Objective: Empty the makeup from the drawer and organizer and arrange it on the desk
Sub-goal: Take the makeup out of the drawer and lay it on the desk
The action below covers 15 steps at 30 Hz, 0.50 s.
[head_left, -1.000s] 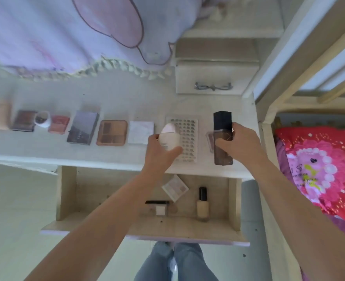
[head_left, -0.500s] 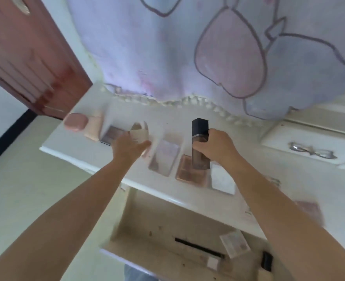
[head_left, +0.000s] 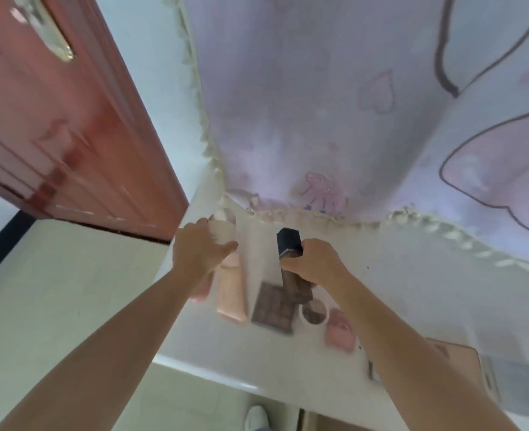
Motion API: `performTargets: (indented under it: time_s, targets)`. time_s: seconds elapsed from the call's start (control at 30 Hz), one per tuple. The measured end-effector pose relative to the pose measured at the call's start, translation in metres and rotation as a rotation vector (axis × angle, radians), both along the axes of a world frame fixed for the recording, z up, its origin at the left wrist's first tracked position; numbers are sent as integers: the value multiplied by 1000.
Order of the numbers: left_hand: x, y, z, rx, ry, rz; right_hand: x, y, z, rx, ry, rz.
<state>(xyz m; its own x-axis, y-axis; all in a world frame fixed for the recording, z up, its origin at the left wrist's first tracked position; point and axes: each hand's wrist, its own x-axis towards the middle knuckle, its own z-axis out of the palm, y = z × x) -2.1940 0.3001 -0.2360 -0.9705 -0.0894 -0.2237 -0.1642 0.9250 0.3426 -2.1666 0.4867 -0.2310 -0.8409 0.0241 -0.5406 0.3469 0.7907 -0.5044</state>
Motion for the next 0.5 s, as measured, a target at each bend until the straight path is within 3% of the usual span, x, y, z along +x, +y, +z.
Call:
performTargets:
  time_s: [0.27, 0.5]
  targets:
    - [-35, -25, -32, -61, -117, -35, -35, -30, -17, 42, -54, 10]
    - [-54, -29, -48, -68, -69, -77, -90, -43, -25, 158, 86, 23]
